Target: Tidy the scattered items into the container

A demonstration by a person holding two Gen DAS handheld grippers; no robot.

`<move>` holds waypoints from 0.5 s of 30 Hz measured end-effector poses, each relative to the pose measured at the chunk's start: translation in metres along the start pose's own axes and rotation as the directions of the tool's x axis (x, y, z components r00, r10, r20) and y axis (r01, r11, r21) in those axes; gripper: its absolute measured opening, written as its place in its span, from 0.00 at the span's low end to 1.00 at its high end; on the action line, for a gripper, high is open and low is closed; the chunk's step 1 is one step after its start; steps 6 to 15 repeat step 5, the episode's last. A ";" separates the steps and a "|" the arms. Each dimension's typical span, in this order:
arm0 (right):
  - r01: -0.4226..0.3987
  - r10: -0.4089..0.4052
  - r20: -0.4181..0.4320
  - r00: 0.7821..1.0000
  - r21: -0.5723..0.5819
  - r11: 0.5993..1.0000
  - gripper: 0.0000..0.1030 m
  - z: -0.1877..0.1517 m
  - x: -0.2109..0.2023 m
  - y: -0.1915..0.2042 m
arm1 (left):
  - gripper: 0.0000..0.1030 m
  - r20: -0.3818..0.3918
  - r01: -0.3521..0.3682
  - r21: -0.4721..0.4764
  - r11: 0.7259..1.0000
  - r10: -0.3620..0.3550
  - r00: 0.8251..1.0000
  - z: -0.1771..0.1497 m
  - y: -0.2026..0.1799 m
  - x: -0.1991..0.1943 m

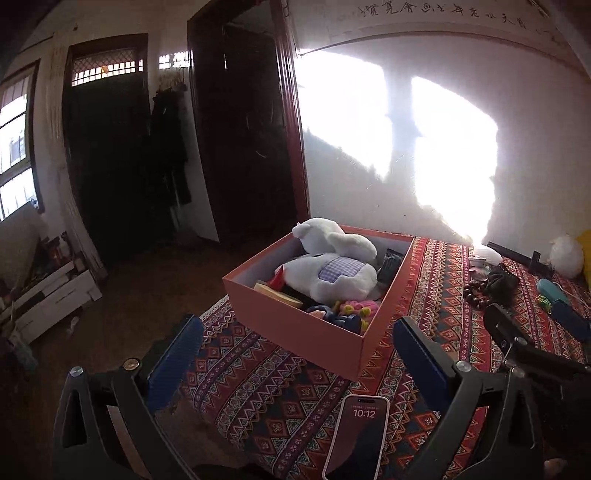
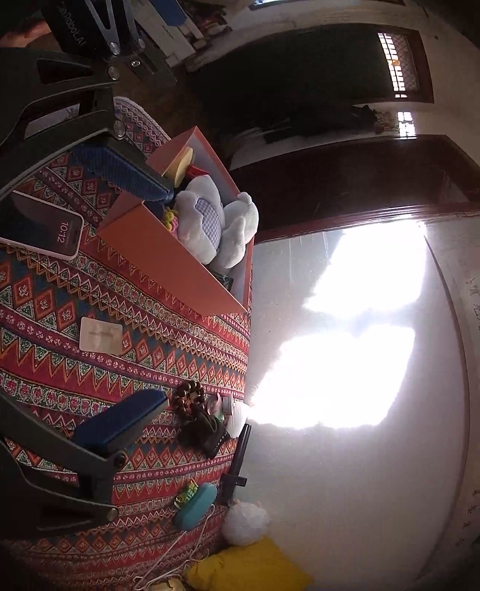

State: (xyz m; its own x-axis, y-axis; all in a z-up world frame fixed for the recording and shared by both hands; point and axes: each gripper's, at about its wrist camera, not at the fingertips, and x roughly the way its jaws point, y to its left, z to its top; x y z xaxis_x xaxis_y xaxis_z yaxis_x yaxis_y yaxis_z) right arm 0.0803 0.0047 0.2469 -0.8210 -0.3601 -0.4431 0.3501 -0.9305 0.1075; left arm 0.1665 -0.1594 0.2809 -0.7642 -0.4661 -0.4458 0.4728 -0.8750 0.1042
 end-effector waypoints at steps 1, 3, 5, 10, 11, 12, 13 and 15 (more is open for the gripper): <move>-0.002 0.002 0.000 1.000 0.001 1.000 0.99 0.000 -0.001 0.000 | 1.00 0.013 -0.004 0.001 1.000 0.004 1.000 0.001 -0.001 -0.003; -0.004 0.004 0.000 1.000 0.001 1.000 0.99 0.000 -0.001 0.000 | 1.00 0.040 -0.010 -0.001 1.000 0.010 0.999 0.002 -0.002 -0.011; -0.003 0.003 0.001 1.000 -0.003 1.000 0.99 -0.001 -0.002 0.001 | 1.00 0.052 -0.011 0.000 1.000 0.011 0.999 0.003 -0.003 -0.018; -0.003 0.003 0.001 1.000 -0.003 1.000 0.99 -0.001 -0.002 0.001 | 1.00 0.052 -0.011 0.000 1.000 0.011 0.999 0.003 -0.003 -0.018; -0.003 0.003 0.001 1.000 -0.003 1.000 0.99 -0.001 -0.002 0.001 | 1.00 0.052 -0.011 0.000 1.000 0.011 0.999 0.003 -0.003 -0.018; -0.003 0.003 0.001 1.000 -0.003 1.000 0.99 -0.001 -0.002 0.001 | 1.00 0.052 -0.011 0.000 1.000 0.011 0.999 0.003 -0.003 -0.018; -0.003 0.003 0.001 1.000 -0.003 1.000 0.99 -0.001 -0.002 0.001 | 1.00 0.052 -0.011 0.000 1.000 0.011 0.999 0.003 -0.003 -0.018; -0.003 0.003 0.001 1.000 -0.003 1.000 0.99 -0.001 -0.002 0.001 | 1.00 0.052 -0.011 0.000 1.000 0.011 0.999 0.003 -0.003 -0.018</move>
